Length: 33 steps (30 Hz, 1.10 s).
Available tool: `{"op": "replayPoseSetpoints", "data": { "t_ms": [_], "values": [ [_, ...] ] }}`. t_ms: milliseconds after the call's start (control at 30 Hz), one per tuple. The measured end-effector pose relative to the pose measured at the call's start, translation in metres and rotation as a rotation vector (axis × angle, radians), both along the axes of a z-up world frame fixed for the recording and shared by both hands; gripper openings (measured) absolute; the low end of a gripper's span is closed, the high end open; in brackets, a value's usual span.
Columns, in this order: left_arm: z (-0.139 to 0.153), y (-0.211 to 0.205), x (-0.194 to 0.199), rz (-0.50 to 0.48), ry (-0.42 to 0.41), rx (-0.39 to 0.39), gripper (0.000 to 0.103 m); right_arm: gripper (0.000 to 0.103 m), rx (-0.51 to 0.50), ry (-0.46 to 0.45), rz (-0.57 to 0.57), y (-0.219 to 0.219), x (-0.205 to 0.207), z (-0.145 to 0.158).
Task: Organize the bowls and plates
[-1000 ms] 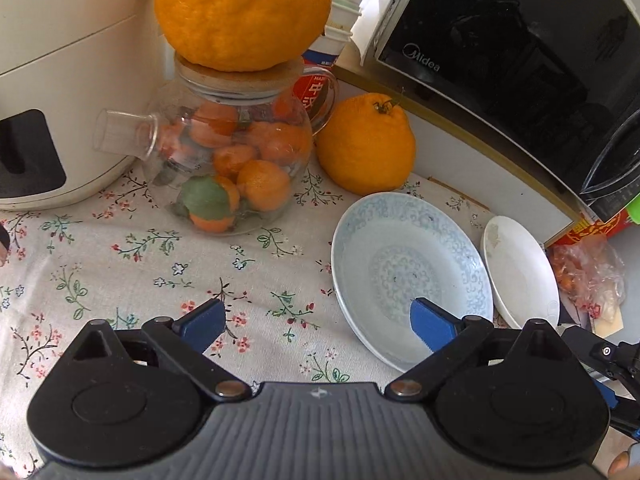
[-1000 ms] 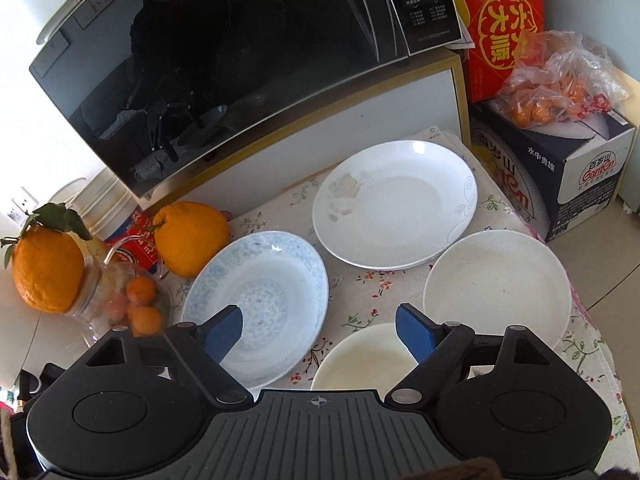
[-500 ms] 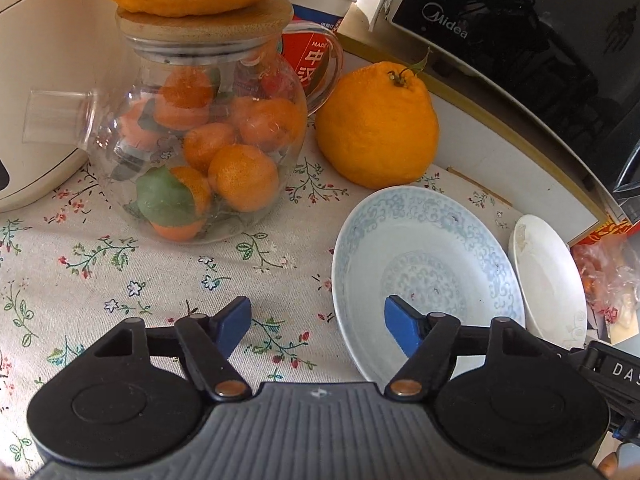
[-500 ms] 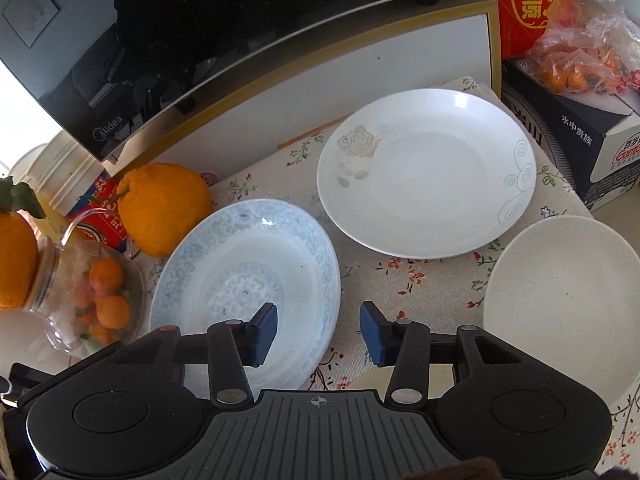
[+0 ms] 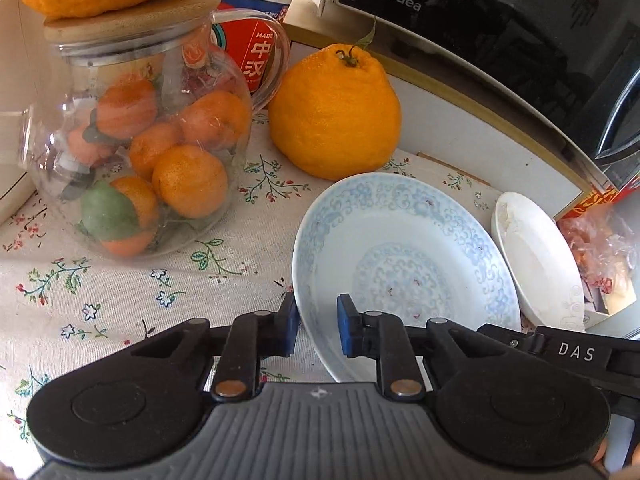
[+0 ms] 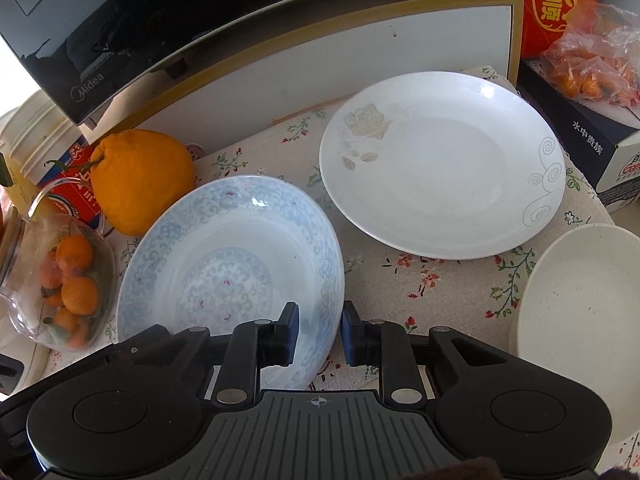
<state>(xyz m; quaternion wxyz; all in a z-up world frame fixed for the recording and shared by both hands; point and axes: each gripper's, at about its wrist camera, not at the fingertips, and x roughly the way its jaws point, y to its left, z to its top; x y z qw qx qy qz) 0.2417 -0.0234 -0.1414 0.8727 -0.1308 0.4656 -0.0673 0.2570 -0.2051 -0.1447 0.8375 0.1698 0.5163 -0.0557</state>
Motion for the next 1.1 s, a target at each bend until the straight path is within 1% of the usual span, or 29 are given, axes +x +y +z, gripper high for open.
{"op": "replayPoseSetpoints", "data": {
  "t_ms": [133,200,300,400,533,733,1100],
  "values": [
    [0.0,0.0,0.001,0.009,0.006,0.0,0.014,0.012,-0.008,-0.002,-0.013,-0.002,-0.002,0.002],
    [0.004,0.0,0.0,0.003,0.003,0.001,0.013,0.012,-0.017,-0.014,-0.009,-0.001,-0.004,0.007],
    [0.014,0.001,-0.004,-0.01,-0.027,0.006,0.013,0.012,-0.026,-0.043,0.006,0.0,-0.007,0.02],
    [0.019,0.008,-0.007,-0.007,-0.023,-0.025,0.013,0.012,-0.009,-0.042,0.01,-0.001,-0.011,0.026],
    [0.024,0.011,-0.013,-0.001,-0.025,-0.031,0.013,0.012,-0.016,-0.042,0.014,0.002,-0.016,0.033],
    [0.036,0.014,-0.024,0.0,-0.045,-0.047,0.013,0.012,-0.006,-0.082,0.024,0.001,-0.027,0.051],
    [0.059,0.01,-0.053,-0.009,-0.085,-0.031,0.013,0.012,-0.019,-0.117,0.037,0.0,-0.058,0.072]
  ]
}}
